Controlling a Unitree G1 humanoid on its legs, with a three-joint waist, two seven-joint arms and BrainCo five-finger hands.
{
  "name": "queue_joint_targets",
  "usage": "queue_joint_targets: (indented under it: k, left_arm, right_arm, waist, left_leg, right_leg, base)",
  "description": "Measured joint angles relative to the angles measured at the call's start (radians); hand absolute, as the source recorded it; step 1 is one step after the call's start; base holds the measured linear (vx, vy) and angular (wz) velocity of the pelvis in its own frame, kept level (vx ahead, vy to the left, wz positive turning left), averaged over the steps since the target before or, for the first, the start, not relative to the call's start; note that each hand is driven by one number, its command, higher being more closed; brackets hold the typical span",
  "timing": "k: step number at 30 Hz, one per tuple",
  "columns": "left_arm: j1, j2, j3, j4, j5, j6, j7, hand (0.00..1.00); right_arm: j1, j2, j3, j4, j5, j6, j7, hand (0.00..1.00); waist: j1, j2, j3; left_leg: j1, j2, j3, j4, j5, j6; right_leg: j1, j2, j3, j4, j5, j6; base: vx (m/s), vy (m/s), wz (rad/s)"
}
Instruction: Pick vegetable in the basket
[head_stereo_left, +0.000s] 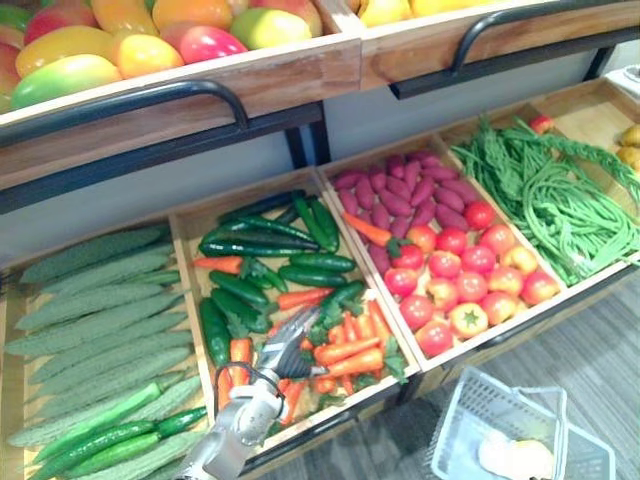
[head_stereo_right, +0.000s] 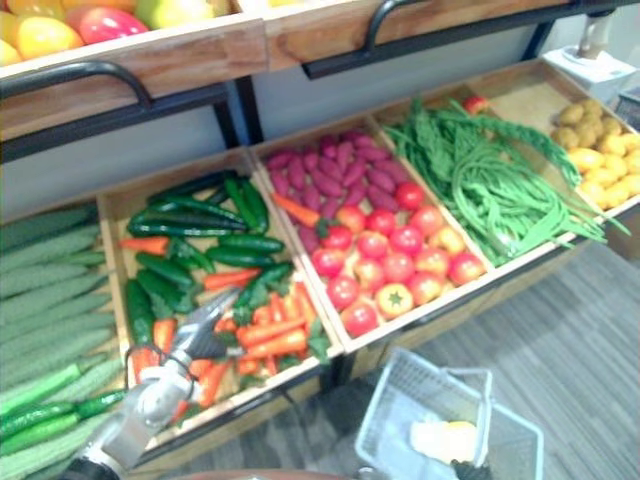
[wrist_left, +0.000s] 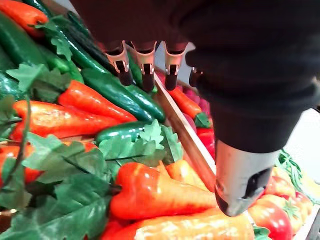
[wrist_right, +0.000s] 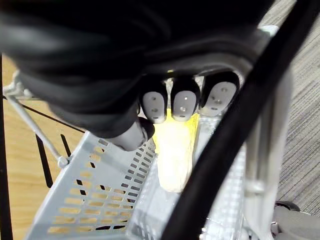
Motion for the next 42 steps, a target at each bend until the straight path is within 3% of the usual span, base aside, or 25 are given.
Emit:
queue_joint_targets:
  k: [22, 30, 42]
  left_arm:
    - [-0.114, -0.076, -0.141, 0.016, 0.019, 0.000, -0.022, 0.00]
    - [-0.171, -0.134, -0.136, 0.139, 0.058, 0.036, -0.018, 0.00]
    - [-0.197, -0.137, -0.102, 0.235, 0.127, 0.070, 0.002, 0.00]
  right_arm:
    - [0.056, 0.022, -0.030, -0.079, 0.001, 0.006, -0.023, 1.00]
    - [0.060, 0.022, -0.028, -0.098, 0.000, 0.013, -0.025, 1.00]
    - [0.055, 0.022, -0.010, -0.099, 0.000, 0.015, -0.031, 1.00]
  waist:
    - [0.003, -0.004, 0.003]
    - [0.002, -0.003, 0.001]
    - [0.003, -0.007, 0.004]
  left_leg:
    - [-0.016, 0.009, 0.135, -0.005, -0.019, -0.007]
    - [-0.019, 0.008, 0.178, -0.001, -0.018, -0.005]
    - [-0.018, 0.015, 0.200, -0.001, -0.018, -0.006]
  right_leg:
    - [-0.098, 0.000, 0.070, 0.066, 0.013, 0.001]
    - [-0.131, 0.004, 0.110, 0.070, 0.026, 0.001]
    - [-0.139, 0.014, 0.119, 0.054, 0.041, -0.003]
  base:
    - [-0.07, 0.010, -0.09]
    - [-0.01, 0.016, -0.14]
    - [-0.01, 0.005, -0.05]
